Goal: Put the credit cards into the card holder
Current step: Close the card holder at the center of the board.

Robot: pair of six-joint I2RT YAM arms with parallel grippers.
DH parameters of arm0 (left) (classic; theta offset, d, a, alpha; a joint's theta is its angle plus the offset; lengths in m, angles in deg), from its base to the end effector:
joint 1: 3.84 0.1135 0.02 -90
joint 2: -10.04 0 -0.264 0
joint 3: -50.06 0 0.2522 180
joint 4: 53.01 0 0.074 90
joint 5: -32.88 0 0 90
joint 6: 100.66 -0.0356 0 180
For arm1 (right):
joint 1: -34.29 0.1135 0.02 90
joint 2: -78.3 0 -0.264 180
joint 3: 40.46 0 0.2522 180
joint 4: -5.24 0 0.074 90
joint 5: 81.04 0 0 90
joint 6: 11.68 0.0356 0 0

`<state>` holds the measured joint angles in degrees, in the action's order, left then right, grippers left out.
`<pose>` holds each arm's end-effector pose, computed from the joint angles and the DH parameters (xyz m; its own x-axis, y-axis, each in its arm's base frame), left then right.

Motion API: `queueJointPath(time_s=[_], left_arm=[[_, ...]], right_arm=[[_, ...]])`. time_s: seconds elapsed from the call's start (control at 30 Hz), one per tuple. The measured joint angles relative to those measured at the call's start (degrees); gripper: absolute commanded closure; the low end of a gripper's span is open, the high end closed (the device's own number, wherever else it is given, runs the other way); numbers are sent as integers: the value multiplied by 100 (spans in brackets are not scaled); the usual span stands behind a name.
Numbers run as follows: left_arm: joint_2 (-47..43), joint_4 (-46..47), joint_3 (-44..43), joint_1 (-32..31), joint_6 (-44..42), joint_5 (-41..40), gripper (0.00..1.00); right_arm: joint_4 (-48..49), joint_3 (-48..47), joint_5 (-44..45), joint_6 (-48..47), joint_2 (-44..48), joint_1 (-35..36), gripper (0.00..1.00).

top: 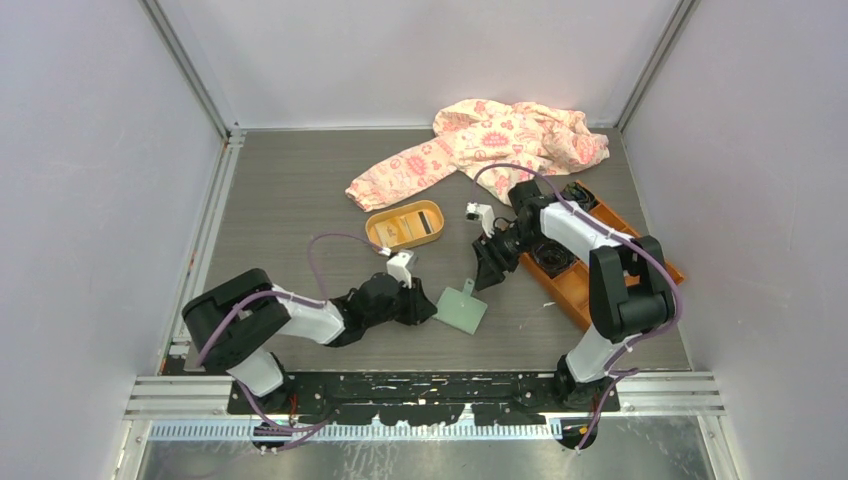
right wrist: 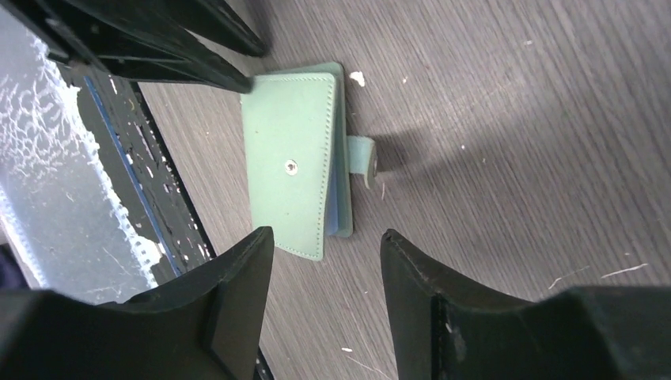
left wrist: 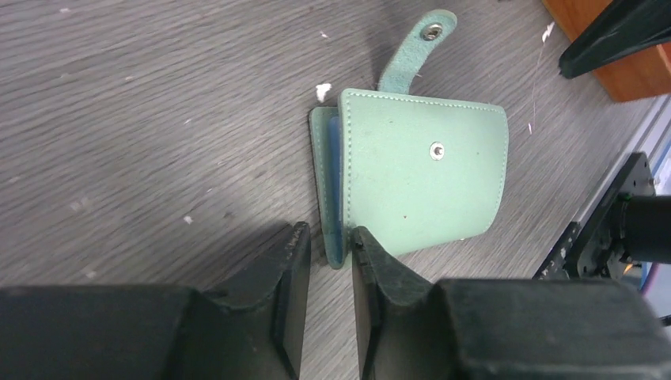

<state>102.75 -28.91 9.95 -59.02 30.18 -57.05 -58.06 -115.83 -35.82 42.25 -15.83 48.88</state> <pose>0.1610 -0.2315 0.1246 -0.7434 -0.0765 -0.6645 0.4434 0.6875 -0.5751 0.2758 0.0977 0.1974 -0.6140 -0.5917 -0.5224 -0.7850 0.3885 0.4826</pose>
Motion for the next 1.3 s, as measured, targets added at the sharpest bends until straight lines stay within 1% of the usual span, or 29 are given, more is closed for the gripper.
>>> queueJointPath(time_s=[0.2, 0.3, 0.37, 0.47, 0.57, 0.73, 0.87, 1.3], left_arm=[[-807, -254, 256, -22, 166, -348, 70], [-1165, -210, 256, -22, 181, -326, 72], [-1220, -197, 221, -22, 197, -208, 74], [-1071, -184, 52, -22, 234, 157, 79], [-686, -66, -210, -22, 334, 492, 83], [105, 223, -501, -22, 553, 811, 87], [575, 251, -632, -22, 693, 885, 88], [732, 247, -721, -22, 852, 852, 90]], right_arm=[[227, -7, 190, 393, -186, 35, 43], [304, -105, 208, 522, -385, 70, 44], [361, -197, 214, 586, -564, 94, 45], [417, -330, 240, 634, -780, 179, 48], [472, -389, 258, 656, -868, 275, 52], [474, -420, 273, 669, -868, 378, 63], [468, -450, 286, 640, -868, 422, 67], [313, -483, 382, 479, -890, 433, 81]])
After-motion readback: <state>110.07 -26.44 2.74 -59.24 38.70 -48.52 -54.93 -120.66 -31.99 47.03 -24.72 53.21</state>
